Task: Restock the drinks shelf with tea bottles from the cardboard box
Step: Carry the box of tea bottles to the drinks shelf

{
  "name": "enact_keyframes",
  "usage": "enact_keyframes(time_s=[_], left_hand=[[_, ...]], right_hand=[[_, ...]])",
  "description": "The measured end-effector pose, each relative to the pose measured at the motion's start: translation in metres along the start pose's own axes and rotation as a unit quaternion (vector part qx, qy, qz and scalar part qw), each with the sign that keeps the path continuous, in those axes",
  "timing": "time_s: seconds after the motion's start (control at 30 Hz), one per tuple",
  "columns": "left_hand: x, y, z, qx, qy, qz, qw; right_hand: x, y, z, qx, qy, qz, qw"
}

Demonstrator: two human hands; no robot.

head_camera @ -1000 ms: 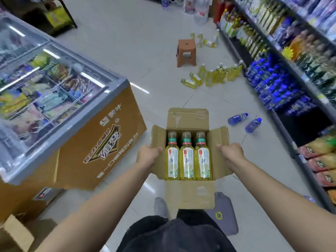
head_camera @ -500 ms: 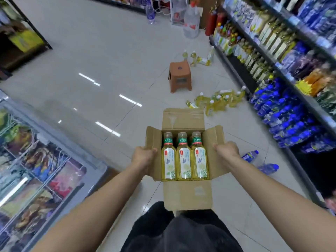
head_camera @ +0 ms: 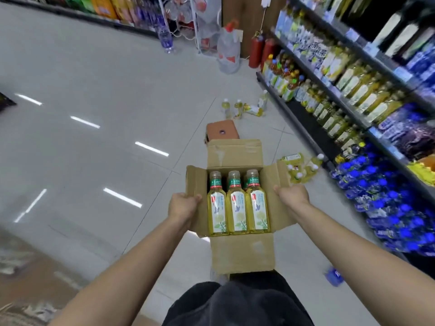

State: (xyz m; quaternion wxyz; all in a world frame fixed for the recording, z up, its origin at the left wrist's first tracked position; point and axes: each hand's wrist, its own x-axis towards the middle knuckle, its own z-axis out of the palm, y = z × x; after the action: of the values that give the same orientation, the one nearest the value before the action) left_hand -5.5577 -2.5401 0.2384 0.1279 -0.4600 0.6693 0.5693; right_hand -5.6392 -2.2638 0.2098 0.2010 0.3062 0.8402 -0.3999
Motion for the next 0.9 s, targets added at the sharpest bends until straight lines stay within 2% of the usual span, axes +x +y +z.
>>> enact_keyframes(time_s=[0.27,0.4,0.63,0.9], left_hand=[[0.182,0.207,0.033,0.034,-0.012,0.037,0.999],[0.262,0.302,0.055,0.064,-0.018,0.054,0.996],[0.398,0.461,0.098,0.108,-0.088,0.079,0.987],[0.514,0.633,0.154,0.196,-0.196,0.129,0.952]], right_hand=[[0.167,-0.183,0.042,0.061,-0.008,0.03,0.998],[0.227,-0.269,0.052,0.072,0.026,0.037,0.996],[0.331,-0.392,0.065,0.109,0.089,0.084,0.986],[0.407,-0.506,0.07,0.174,0.183,0.177,0.951]])
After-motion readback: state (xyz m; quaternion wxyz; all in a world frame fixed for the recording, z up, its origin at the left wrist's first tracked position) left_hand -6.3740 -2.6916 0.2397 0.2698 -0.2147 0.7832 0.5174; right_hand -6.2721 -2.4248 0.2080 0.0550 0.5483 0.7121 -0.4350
